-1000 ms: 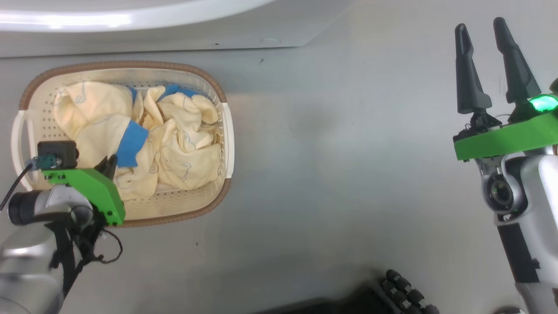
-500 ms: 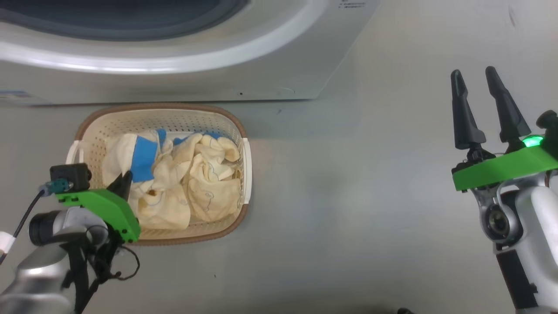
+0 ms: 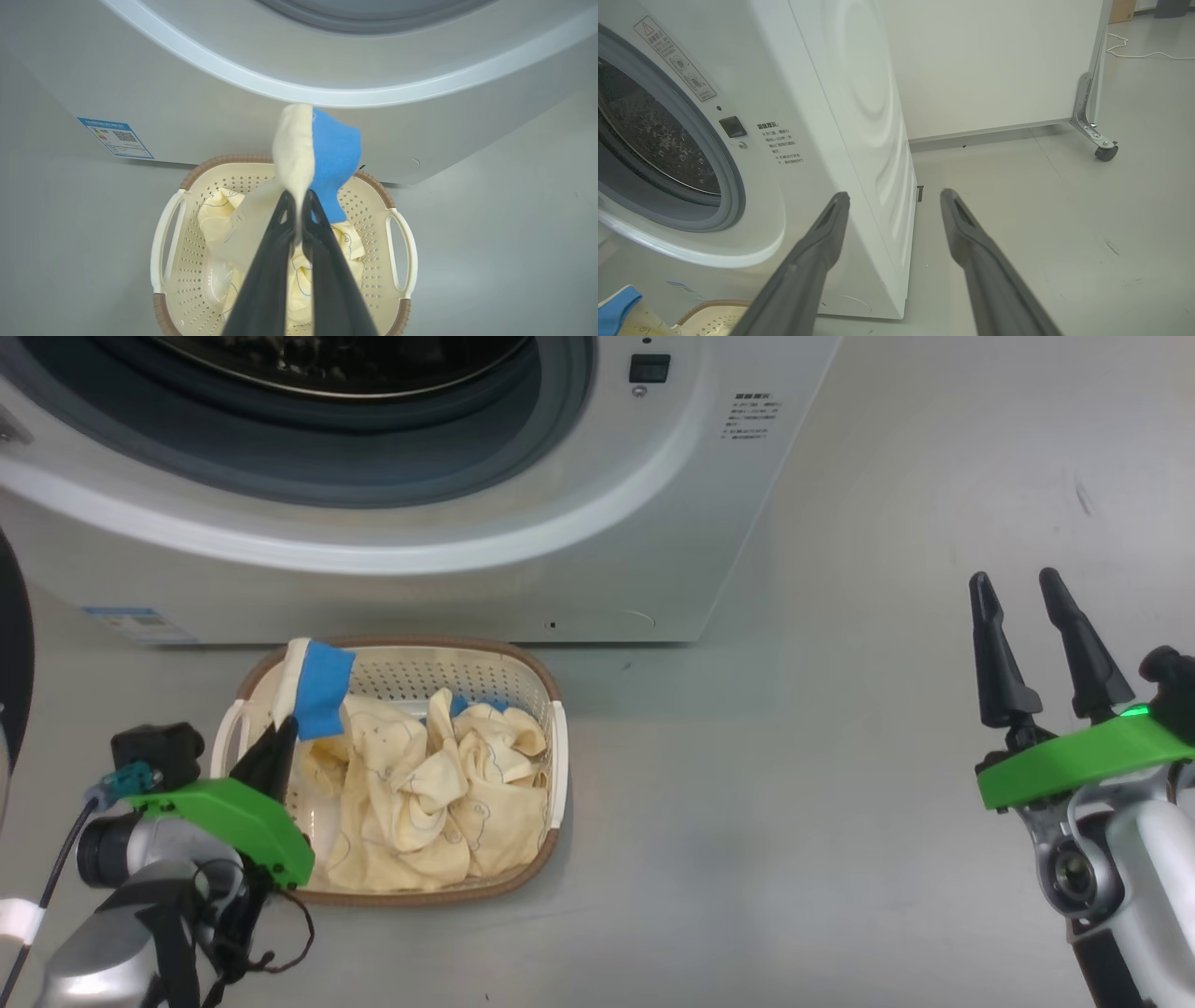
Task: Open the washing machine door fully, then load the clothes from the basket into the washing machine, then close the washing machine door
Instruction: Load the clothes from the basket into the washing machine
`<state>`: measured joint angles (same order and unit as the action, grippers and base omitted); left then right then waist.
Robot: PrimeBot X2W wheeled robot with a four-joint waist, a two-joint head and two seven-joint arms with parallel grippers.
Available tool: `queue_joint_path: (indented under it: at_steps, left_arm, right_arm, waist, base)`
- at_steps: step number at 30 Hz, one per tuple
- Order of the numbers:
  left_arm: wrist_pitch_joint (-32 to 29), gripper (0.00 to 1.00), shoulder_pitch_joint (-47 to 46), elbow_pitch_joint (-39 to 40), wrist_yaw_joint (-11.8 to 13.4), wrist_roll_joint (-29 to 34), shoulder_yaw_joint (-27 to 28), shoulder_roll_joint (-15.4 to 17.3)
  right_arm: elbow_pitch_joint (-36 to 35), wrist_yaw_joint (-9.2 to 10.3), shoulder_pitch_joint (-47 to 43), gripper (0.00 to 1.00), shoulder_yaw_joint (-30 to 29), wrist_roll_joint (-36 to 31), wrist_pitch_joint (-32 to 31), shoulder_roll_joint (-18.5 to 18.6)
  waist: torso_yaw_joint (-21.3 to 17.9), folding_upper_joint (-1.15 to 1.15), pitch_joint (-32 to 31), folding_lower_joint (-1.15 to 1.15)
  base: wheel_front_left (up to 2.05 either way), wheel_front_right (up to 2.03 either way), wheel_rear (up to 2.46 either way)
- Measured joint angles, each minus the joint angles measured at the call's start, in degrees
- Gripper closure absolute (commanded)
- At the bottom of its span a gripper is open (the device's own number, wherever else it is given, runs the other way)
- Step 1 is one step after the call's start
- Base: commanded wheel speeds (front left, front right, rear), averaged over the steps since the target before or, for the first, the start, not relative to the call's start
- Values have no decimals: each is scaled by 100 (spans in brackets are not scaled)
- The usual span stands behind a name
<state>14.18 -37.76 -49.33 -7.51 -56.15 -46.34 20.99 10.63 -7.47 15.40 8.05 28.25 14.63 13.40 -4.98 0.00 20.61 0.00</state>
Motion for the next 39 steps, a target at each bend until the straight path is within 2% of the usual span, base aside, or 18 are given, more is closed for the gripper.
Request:
queue_joint_path:
  at_steps: [1,7,21,32,39]
  left_arm:
    - [0,100,144,163,0,243,265,-4]
    - [1,100,589,694,0,888,988,-30]
    - [1,100,1668,1976,0,1947,2434,-151]
    - [1,100,2618,3073,1,2584,3267,-314]
    - [2,100,3221,3749,51,2815,3556,-420]
  right_arm:
    - [21,0,-70,0,-1,2,0,23]
    - [80,0,-312,0,-12,59,0,64]
    - [107,0,-812,0,-90,158,0,134]
    - [109,0,-1135,0,-188,168,0,159]
    - [96,0,-1283,0,-257,200,0,174]
  waist:
    - [29,0,-126,0]
    - [100,0,-466,0]
    - [214,0,-1094,0]
    - [283,0,-1460,0]
    - [291,0,-1504,0]
  base:
    - [0,0,0]
    - [0,0,0]
    - [0,0,0]
    - [0,0,0]
    - [0,0,0]
